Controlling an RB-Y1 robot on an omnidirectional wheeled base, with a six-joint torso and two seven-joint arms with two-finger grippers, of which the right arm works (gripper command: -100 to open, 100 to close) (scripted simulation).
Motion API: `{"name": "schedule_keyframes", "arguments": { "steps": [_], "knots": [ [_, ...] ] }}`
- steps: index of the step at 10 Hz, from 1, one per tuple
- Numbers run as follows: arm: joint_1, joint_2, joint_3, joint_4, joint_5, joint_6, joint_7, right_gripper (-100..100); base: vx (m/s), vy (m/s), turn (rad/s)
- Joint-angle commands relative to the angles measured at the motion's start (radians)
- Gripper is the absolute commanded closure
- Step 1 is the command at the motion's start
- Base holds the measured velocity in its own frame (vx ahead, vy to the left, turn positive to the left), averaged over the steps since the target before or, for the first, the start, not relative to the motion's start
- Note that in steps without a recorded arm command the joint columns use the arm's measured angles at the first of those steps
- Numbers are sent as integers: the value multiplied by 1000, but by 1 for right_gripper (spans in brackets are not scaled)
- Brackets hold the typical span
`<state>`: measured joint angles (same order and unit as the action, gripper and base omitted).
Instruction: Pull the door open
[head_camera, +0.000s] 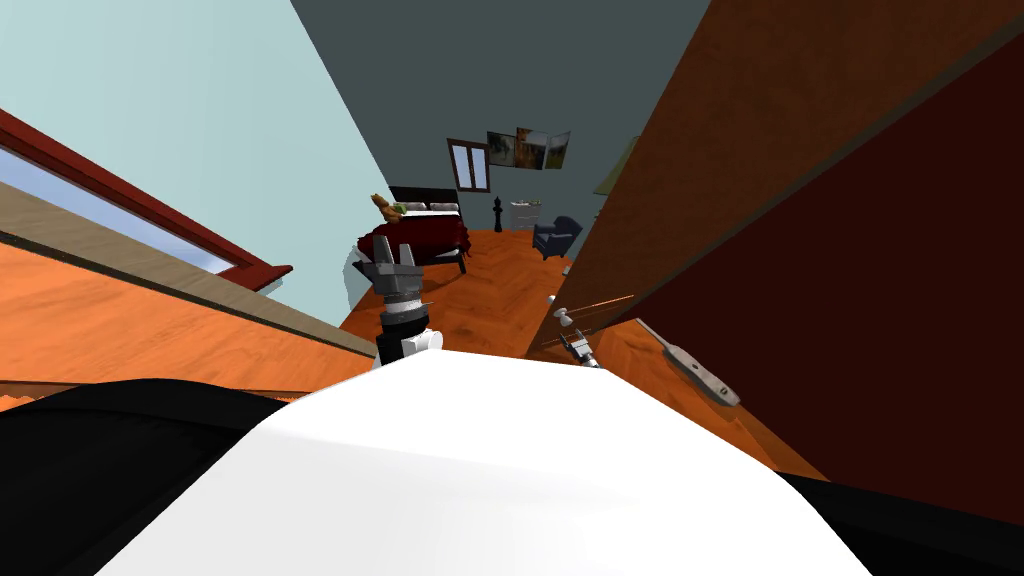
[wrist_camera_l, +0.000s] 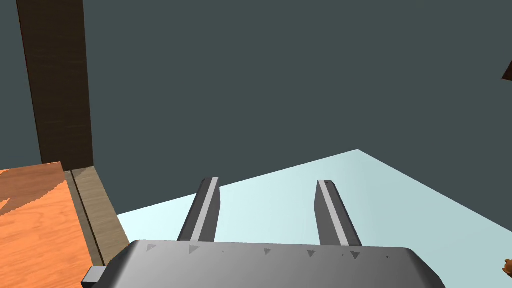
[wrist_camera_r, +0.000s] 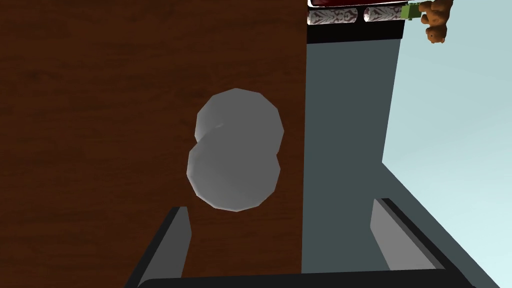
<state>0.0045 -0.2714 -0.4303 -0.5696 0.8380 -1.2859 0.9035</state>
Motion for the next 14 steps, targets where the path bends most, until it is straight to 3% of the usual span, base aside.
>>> {"name": "schedule_keyframes", "arguments": {
  "steps": [1,3,4,5,6,8,9,10,14],
  "knots": [
    [-22,16,-13,5,38,0,-3,-100,153,47,-148],
    [-22,16,-13,5,38,0,-3,-100,56,21,-19],
    [-34,28,-22,4,64,1,-5,-100,52,-2,-128],
    [-34,28,-22,4,64,1,-5,-100,65,-3,-57],
    [-48,42,-32,2,95,2,-8,-100,115,-17,-154],
    [-56,50,-37,1,112,2,-9,-100,141,-29,-141],
    [-33,52,-32,10,112,-1,-12,-100,3,-10,-33],
    [-33,52,-32,10,112,-1,-12,100,-17,-1,-10],
    [-33,52,-32,10,112,-1,-12,100,-1,-7,0]
  ]
}}
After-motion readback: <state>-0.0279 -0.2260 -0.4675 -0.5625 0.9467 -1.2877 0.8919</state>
